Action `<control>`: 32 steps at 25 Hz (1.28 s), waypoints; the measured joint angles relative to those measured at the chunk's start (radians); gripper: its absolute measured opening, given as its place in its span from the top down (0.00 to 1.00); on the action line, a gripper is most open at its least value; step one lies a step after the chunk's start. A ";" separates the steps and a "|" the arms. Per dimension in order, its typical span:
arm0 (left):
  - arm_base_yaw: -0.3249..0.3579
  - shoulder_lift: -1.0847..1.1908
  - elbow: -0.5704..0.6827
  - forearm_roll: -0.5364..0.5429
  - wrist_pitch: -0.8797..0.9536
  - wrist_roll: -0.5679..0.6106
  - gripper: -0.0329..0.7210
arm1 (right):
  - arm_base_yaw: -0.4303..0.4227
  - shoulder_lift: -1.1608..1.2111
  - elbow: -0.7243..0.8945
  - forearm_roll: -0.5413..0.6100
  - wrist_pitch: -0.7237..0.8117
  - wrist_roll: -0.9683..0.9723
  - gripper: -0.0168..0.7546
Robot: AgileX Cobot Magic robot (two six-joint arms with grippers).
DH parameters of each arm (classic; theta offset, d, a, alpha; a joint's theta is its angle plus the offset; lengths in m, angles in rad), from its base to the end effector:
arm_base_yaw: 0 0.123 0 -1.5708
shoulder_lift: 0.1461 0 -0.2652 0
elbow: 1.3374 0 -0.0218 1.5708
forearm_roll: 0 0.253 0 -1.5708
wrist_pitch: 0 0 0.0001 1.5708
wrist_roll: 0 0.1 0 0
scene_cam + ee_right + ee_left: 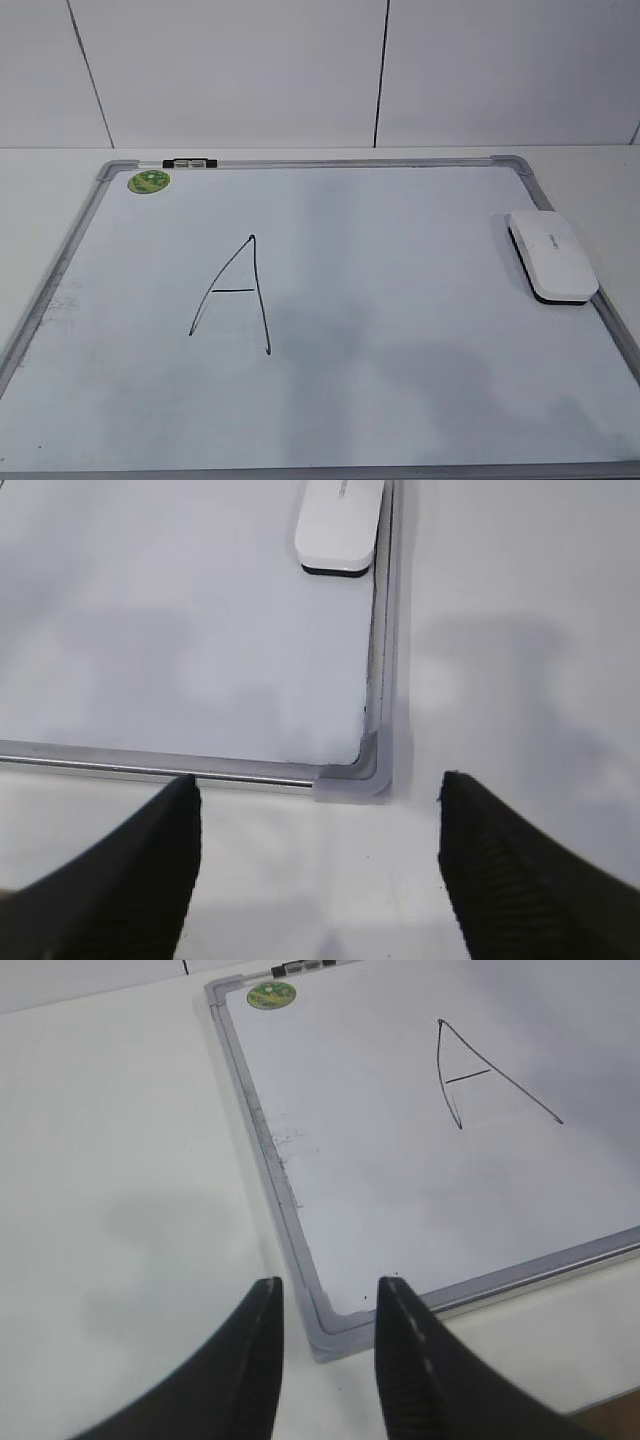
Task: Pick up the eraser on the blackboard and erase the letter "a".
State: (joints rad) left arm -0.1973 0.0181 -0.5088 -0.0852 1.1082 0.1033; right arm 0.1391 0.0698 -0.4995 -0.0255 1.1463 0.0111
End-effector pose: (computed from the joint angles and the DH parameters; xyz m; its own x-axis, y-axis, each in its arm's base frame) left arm 0.0224 -0.0123 0.2724 -0.4767 0.1615 -0.8641 0.2916 0.9564 0.0179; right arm 0.0309 0.0020 0.2649 -0.5829 -0.0810 -0.8085 -0.1197 0.9927 -0.0132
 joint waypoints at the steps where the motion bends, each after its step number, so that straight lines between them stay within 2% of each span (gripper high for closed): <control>1: 0.000 -0.003 0.000 0.000 0.000 0.000 0.64 | 0.000 -0.017 0.000 0.000 0.000 0.000 0.25; 15: 0.005 -0.008 0.000 0.000 0.000 0.000 0.64 | 0.000 -0.086 0.000 0.000 0.000 -0.001 0.25; 20: 0.041 -0.008 0.000 0.000 0.000 0.000 0.64 | -0.007 -0.086 0.000 0.000 0.000 -0.001 0.25; 32: 0.159 -0.008 0.000 0.000 0.000 0.000 0.64 | -0.116 -0.086 0.000 -0.002 0.000 -0.001 0.25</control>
State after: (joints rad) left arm -0.0381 0.0104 -0.5088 -0.0852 1.1082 0.1033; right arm 0.0235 -0.0160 -0.4995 -0.0276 1.1463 0.0105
